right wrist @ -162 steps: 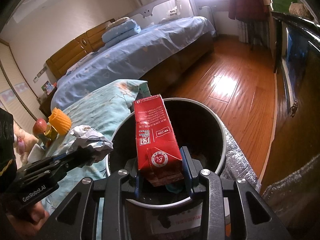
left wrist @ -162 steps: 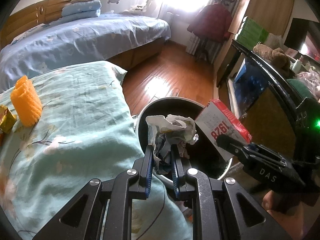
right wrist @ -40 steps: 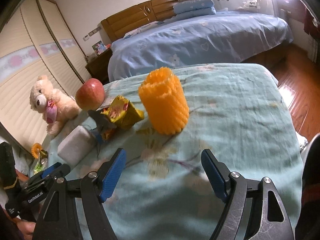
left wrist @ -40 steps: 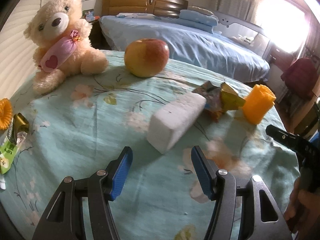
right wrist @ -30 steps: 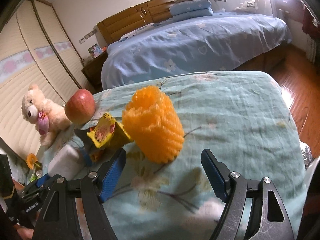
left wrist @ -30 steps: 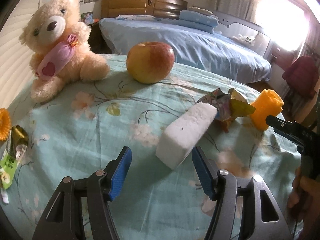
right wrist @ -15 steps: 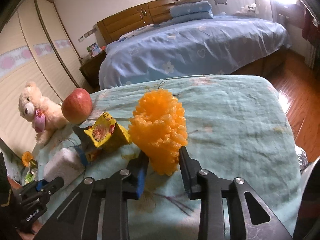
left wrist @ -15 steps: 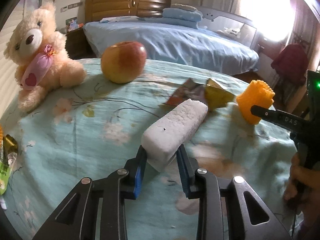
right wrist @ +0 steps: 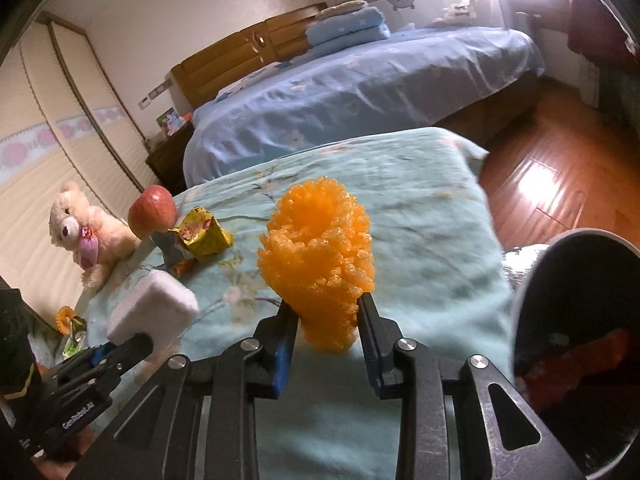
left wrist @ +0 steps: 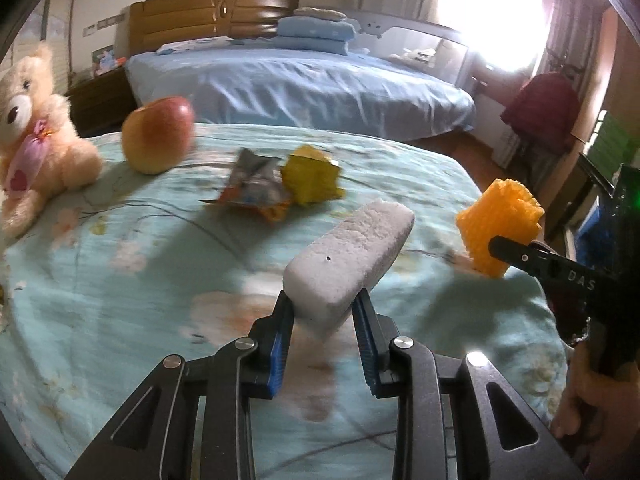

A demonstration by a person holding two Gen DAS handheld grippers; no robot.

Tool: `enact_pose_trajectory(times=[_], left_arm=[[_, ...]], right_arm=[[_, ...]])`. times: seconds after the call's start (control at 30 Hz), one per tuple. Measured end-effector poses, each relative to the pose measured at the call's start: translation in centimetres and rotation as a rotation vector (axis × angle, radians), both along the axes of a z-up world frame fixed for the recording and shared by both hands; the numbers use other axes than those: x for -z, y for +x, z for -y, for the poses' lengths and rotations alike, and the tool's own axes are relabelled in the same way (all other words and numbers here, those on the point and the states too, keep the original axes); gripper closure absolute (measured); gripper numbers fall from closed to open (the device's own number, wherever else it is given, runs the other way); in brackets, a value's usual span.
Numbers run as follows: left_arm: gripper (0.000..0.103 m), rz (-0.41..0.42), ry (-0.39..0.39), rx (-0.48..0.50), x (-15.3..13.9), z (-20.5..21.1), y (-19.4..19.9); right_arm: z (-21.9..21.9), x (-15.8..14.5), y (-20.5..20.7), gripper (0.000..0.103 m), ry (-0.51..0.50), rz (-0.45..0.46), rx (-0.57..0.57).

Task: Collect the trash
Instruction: 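Carry the foam block and orange mesh net over the trash bin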

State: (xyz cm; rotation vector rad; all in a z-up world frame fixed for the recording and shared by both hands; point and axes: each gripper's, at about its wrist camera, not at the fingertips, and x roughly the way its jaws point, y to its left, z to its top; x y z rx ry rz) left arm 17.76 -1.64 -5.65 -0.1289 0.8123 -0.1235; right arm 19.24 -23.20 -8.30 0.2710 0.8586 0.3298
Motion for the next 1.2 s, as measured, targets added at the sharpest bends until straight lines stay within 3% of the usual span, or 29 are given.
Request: enact_pose_trajectory(times=[0.53,1.2], left_arm=[[0.074,-0.002,-0.021,0.132,-0.4,7.0,-0.7],[0.074,-0.008,-0.008,0.255,-0.5,13.6,0.3]], right_arm=[[6.8,-1.3,-5.0,0.073,0.005,0.027,0.132],[13.0,-0.6,-7.4,0.073,-0.007,0.002,0.266]])
